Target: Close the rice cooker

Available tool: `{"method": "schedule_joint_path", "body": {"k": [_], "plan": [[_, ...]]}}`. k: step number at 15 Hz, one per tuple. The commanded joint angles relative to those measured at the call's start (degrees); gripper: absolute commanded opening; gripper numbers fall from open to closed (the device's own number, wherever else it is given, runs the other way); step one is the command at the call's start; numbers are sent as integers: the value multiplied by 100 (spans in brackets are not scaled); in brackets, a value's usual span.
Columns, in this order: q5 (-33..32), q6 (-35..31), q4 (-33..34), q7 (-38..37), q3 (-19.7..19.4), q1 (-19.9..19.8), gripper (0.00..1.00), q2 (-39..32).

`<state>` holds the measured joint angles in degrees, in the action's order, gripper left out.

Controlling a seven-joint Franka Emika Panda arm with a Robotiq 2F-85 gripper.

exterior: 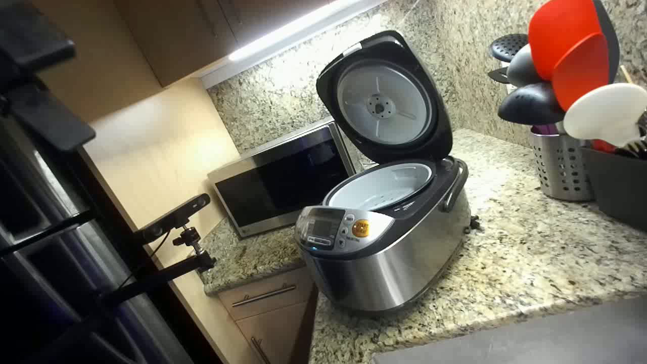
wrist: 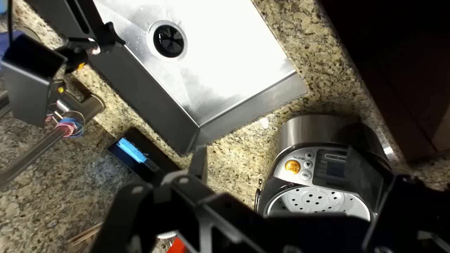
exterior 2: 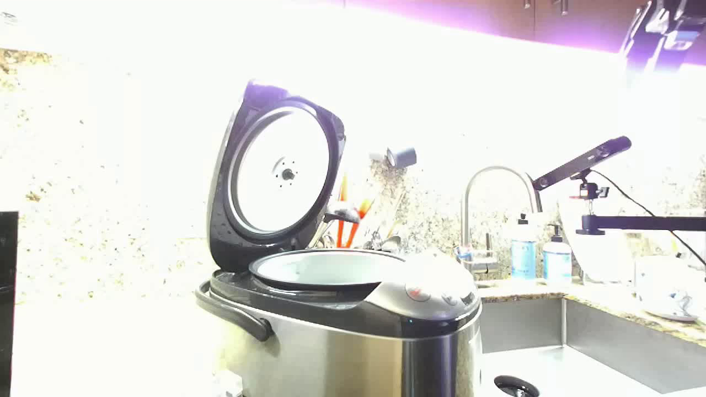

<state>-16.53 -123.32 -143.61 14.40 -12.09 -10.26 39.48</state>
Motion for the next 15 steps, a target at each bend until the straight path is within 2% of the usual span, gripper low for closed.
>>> {"method": "schedule_joint_path", "body": {"k": [1, 8, 12, 15], "plan": [[8, 10, 9, 4, 7, -5, 100, -3], [174, -784, 341, -129, 356, 473, 100, -222], [333, -1092, 1015, -291, 683, 753, 100, -565], [357, -1032, 1791, -646, 969, 776, 100, -1184]]}}
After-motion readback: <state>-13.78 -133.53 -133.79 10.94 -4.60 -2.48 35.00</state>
